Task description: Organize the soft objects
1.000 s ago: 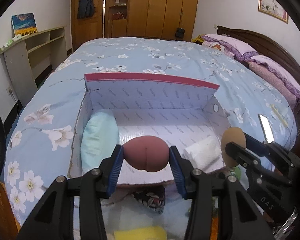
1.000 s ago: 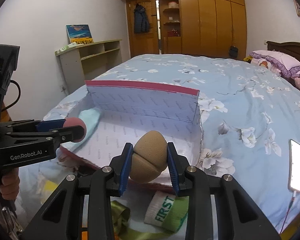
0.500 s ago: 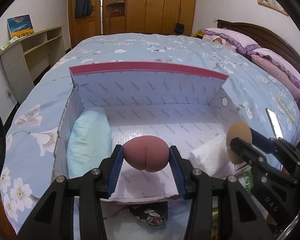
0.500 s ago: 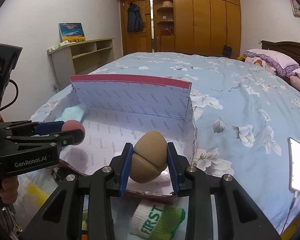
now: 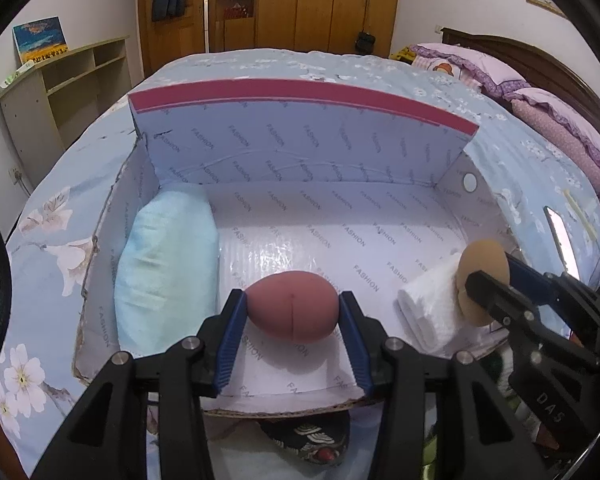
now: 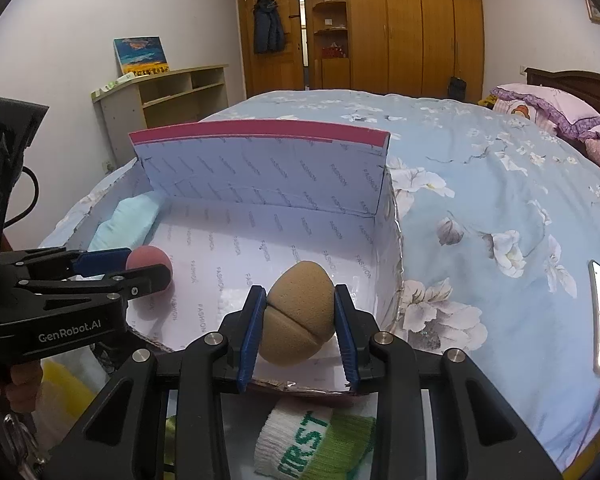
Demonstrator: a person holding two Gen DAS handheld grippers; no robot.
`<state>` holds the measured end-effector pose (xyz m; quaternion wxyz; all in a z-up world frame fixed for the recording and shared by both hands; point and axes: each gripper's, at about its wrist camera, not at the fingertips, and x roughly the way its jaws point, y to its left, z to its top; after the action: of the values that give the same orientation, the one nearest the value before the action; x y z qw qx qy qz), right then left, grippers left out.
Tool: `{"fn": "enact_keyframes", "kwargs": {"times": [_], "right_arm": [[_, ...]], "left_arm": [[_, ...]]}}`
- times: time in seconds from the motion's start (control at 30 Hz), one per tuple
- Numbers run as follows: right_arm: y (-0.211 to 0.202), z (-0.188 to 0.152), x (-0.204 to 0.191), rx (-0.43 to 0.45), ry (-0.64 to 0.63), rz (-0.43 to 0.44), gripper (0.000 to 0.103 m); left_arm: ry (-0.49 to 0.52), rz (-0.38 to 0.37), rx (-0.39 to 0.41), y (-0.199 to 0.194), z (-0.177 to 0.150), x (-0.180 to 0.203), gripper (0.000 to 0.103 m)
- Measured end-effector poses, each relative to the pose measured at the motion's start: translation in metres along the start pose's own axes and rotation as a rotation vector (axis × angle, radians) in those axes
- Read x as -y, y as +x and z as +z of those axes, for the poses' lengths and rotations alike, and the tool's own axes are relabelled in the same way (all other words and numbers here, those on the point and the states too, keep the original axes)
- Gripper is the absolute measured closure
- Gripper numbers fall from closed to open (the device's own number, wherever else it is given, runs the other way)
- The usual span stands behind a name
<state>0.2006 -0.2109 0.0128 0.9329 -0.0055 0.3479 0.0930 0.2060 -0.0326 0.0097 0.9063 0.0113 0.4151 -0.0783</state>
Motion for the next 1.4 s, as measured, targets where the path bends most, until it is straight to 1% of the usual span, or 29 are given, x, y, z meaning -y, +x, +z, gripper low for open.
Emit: {"fn": "enact_keyframes", "kwargs": {"times": [0.43,0.7,0.73,0.8,1.1,1.4], "right_arm": [[0.0,-0.002,0.002,0.009,0.014,0.005,0.068],[-0.005,-0.003,0.008,0.025,0.047,0.032,0.063],[-0.006,-0.003,0.007,0.027,0.048,0.033,0.063],[-0.009,-0.003,0.007,0.036,0.049,0.031,0.058],[-0.022,0.0,0.002,0.07,0.045,0.027,0.058],[-0.036,-0.001,-0.002,0.077,0.052,0.036,0.058]], "left_arm": [[-0.009,0.003,-0.011,0.003,-0.002,0.0,0.052],[-0.014,0.011,-0.014,0.001,-0.005,-0.001,0.05],[-0.018,0.008,-0.013,0.0,-0.006,-0.001,0.048],[-0.025,0.003,-0.011,-0.002,-0.007,-0.003,0.047],[-0.032,0.008,0.014,-0.02,-0.007,-0.008,0.047],[-0.03,0.023,0.037,-0.044,-0.009,-0.008,0.047]]}}
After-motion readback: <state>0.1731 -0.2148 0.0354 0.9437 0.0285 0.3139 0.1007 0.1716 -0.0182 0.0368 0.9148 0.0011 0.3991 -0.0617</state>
